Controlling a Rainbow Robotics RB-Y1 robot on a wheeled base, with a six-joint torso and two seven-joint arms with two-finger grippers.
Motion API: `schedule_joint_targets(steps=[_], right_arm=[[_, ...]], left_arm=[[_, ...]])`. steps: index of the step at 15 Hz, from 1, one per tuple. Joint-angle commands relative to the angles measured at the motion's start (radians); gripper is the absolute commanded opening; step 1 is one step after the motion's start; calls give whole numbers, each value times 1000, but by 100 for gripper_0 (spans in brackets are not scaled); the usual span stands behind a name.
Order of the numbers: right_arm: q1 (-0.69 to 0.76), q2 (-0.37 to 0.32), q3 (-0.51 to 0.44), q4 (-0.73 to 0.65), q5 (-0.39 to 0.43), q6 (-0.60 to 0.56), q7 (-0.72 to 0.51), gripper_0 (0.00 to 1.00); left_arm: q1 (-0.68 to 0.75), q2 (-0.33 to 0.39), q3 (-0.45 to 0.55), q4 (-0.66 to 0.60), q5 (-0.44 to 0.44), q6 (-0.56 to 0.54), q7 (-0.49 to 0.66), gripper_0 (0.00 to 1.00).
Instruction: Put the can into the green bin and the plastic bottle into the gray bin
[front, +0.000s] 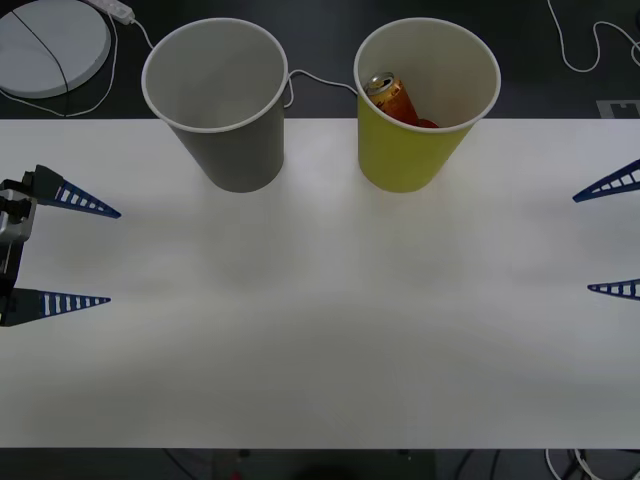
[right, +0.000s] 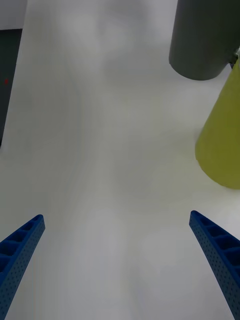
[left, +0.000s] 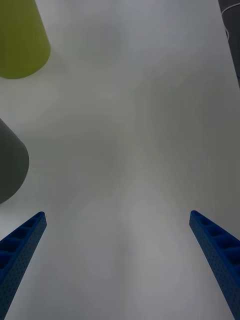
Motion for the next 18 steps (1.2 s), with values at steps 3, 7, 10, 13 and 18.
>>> schedule_joint_targets(steps=[3,7,10,13,18], right_arm=[[65,46,-35,0,4,0,30,100],[93,114,-61,0,43,0,73,100],[94,171,-77,1,86,0,97,100],[94,183,-80,1,97,0,116,100],[93,183,-83,0,96,0,114,100]], left_arm=[[0,0,0,0,0,0,0,100],[0,0,0,0,0,0,0,100],[0,0,0,0,0,0,0,100],[0,0,0,0,0,0,0,100],[0,0,0,0,0,0,0,100]])
